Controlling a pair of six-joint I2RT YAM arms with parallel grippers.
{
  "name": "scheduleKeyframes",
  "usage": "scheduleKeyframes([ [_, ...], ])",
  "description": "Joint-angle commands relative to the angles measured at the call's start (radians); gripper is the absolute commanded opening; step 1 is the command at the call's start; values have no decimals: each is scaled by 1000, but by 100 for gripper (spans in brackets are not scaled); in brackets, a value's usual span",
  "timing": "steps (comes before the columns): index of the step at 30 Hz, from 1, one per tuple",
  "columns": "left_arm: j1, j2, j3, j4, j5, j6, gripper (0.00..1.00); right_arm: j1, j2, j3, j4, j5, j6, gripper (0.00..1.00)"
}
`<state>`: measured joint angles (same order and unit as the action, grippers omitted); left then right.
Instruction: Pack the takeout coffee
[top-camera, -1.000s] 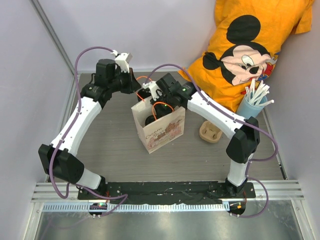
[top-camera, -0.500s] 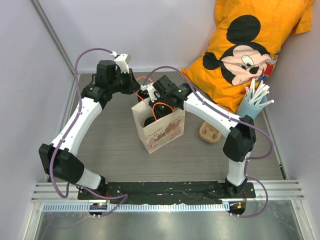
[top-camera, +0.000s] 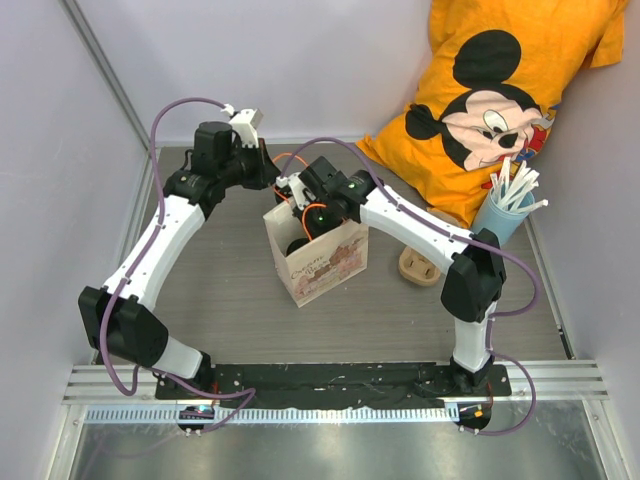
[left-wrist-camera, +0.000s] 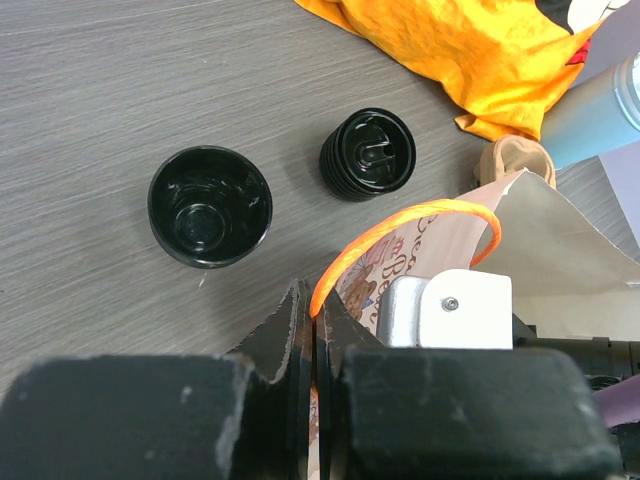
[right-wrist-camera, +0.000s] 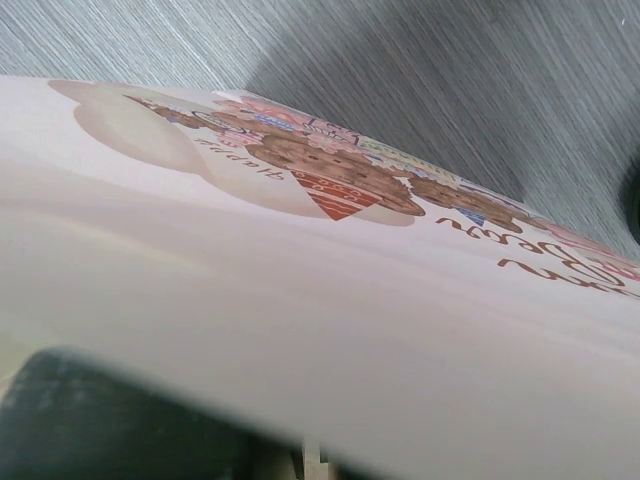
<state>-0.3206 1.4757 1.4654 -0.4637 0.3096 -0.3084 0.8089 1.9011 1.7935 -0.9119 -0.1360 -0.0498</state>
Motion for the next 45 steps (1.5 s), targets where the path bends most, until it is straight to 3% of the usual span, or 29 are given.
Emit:
scheduleKeyframes([
  [1,-5,-35,-4,45,-1,-8,0,6,-11,26,28,18,8,1],
  [45,-3,-37,-10,60,26,-5,0,87,-34,-85,41,131,13,1],
])
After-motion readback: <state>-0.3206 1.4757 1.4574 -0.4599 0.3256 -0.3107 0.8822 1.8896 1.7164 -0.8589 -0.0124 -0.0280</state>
